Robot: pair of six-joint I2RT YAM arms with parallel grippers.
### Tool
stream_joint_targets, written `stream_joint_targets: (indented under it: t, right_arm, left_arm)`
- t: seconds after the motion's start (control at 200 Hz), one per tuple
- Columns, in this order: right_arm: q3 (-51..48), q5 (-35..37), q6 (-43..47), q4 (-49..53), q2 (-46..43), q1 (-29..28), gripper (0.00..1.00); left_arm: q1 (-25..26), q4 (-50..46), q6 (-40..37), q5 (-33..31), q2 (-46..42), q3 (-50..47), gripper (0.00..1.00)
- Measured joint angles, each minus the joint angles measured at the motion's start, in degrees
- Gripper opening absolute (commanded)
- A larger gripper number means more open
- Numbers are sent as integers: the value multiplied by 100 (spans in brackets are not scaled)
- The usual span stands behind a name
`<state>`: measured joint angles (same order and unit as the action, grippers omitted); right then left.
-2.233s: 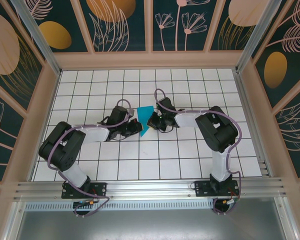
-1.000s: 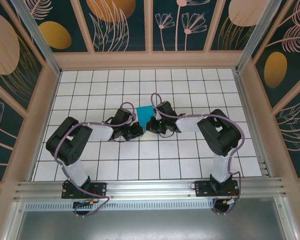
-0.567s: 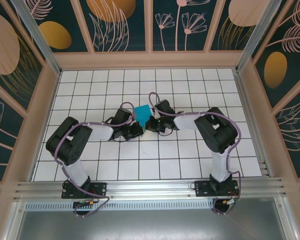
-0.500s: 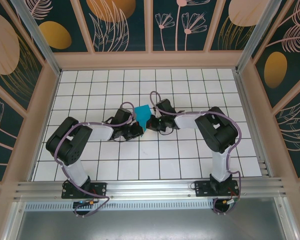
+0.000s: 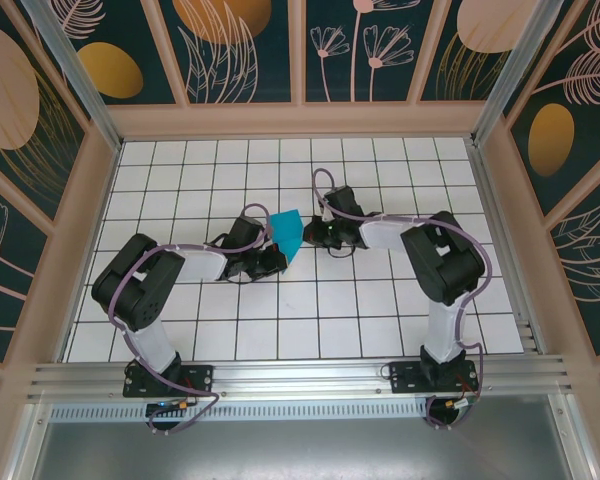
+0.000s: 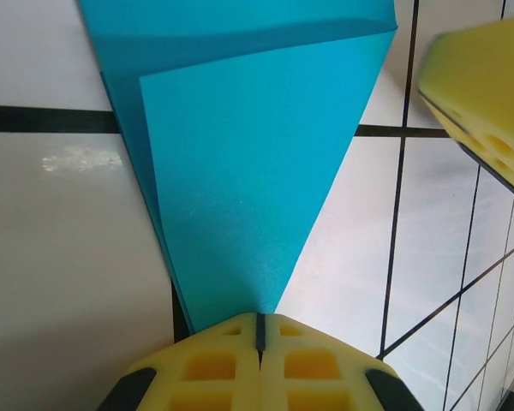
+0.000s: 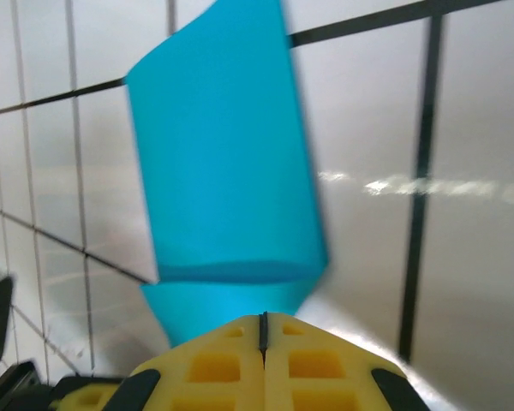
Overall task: Fold a paper plane with a square sheet of paper (pick it up from the middle)
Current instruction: Third fold the triangle at the center of the table.
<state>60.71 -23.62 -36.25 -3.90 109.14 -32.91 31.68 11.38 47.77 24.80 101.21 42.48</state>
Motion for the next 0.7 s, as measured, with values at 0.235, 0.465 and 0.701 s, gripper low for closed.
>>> stream_joint_targets:
  t: [0.235, 0.465, 0.701]
  right_arm:
    - [-101, -238, 55, -111, -120, -391, 1]
    - [269, -382, 170, -46, 444, -463, 1]
    - [452, -269, 138, -17, 682, -269, 1]
  left_arm:
    - [15, -79, -44, -39, 0, 39, 0]
    - [15, -94, -85, -39, 0, 46, 0]
    - [15, -92, -122, -39, 0, 39, 0]
